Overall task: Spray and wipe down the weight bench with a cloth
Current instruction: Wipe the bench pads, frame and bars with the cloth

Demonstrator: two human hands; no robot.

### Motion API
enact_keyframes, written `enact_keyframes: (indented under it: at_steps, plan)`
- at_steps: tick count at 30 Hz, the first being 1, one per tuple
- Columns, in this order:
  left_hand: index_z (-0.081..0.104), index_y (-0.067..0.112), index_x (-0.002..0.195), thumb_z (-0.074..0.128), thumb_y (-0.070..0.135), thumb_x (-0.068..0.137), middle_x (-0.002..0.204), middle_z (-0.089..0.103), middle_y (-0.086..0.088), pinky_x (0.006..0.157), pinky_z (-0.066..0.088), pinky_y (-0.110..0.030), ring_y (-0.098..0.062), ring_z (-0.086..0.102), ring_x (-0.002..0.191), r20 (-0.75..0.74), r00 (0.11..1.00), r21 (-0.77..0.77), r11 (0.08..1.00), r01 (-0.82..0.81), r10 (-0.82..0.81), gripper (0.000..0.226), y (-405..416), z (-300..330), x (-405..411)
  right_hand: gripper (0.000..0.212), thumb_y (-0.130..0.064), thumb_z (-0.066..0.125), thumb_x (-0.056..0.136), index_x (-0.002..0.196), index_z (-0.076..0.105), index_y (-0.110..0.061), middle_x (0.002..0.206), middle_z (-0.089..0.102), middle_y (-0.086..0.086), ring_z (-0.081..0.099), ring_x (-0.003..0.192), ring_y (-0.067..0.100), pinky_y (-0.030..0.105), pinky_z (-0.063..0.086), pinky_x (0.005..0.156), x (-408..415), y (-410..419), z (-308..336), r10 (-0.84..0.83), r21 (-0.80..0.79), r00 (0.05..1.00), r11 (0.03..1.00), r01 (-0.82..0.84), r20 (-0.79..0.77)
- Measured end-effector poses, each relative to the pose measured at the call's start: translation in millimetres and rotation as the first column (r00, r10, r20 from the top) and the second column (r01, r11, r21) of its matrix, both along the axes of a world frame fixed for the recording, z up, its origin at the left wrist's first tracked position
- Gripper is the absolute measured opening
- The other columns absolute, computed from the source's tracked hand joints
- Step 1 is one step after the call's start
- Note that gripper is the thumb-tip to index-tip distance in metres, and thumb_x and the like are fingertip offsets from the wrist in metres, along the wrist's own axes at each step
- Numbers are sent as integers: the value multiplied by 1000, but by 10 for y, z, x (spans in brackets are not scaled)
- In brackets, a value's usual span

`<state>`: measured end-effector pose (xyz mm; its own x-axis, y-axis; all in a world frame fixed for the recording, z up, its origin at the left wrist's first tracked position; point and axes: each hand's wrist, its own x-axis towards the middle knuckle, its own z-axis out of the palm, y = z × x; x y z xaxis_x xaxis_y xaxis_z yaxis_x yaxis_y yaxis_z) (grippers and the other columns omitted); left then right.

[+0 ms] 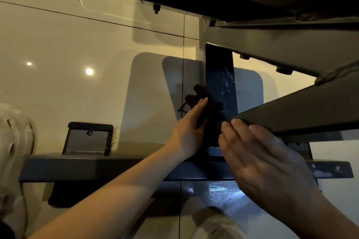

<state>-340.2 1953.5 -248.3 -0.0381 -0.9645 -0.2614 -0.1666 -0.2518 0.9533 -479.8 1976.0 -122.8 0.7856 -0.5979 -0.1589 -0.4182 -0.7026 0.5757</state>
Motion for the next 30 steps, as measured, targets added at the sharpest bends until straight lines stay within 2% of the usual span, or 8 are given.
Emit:
enact_keyframes:
  at_steps: [6, 11, 13, 16, 20, 23, 24, 30]
  plan:
    - [18, 18, 153, 45, 11, 101, 162, 14, -2, 112, 18, -23, -21, 22, 145, 211, 977, -76, 996, 46, -29, 59, -563, 57, 29, 51, -7, 17, 101, 115, 64, 4, 121, 64, 24, 41, 122, 35, 42, 2, 119, -16, -20, -29, 8, 19, 1000, 1000, -8, 6]
    - [14, 20, 155, 38, 23, 104, 163, -2, -7, 107, 32, -33, -30, 28, 142, 426, 902, -89, 989, 117, -69, 56, -1134, 101, 37, 42, -11, 33, 95, 113, 69, 0, 121, 66, 21, 42, 123, 32, 40, 4, 119, -67, -68, -14, 40, 31, 999, 999, -39, -16]
    - [18, 19, 154, 38, 23, 104, 163, -2, -7, 103, 36, -33, -30, 32, 141, 473, 880, -114, 986, 124, -56, 54, -1092, 98, 17, 44, -10, 30, 98, 113, 70, 0, 120, 66, 20, 44, 122, 31, 39, 5, 119, -85, -75, -19, 46, 23, 999, 999, -46, 10]
    - [26, 20, 152, 41, 22, 103, 163, 5, -3, 106, 33, -32, -25, 30, 142, 397, 918, -126, 990, 70, -15, 51, -849, 125, -32, 46, -9, 26, 99, 113, 69, 0, 120, 66, 20, 48, 122, 31, 39, 7, 119, -87, -70, -33, 46, 4, 998, 999, -46, 31]
    - [38, 25, 147, 46, 19, 101, 158, 26, 1, 112, 26, -27, -20, 31, 142, 172, 985, -9, 1000, -27, 28, 47, -361, 165, -22, 42, -13, 33, 96, 113, 68, 0, 120, 66, 19, 46, 121, 31, 38, 5, 120, -101, -63, -53, 48, 3, 998, 999, -48, 44]
    - [47, 24, 141, 47, 16, 101, 147, 45, 2, 96, 28, -5, -10, 43, 131, 38, 999, 48, 999, -3, 1, 41, 10, 196, 15, 41, -12, 32, 97, 114, 67, 0, 121, 66, 19, 46, 121, 30, 37, 7, 119, -103, -68, -39, 63, -17, 996, 998, -62, 60]
    - [48, 24, 140, 46, 16, 101, 141, 51, 2, 92, 30, -3, -8, 46, 126, 0, 1000, 72, 997, 11, -12, 40, 96, 215, 17, 39, -12, 35, 96, 114, 67, 0, 121, 66, 18, 47, 120, 30, 37, 9, 119, -104, -67, -32, 74, -23, 995, 997, -73, 62]
    - [47, 24, 141, 45, 15, 101, 138, 55, -1, 104, 36, -22, -17, 49, 128, -79, 994, 153, 984, 90, -79, 41, 181, 326, 54, 31, -13, 46, 91, 110, 69, -3, 119, 67, 16, 60, 115, 30, 36, 16, 115, -42, 3, -15, 56, -8, 992, 998, -55, 116]
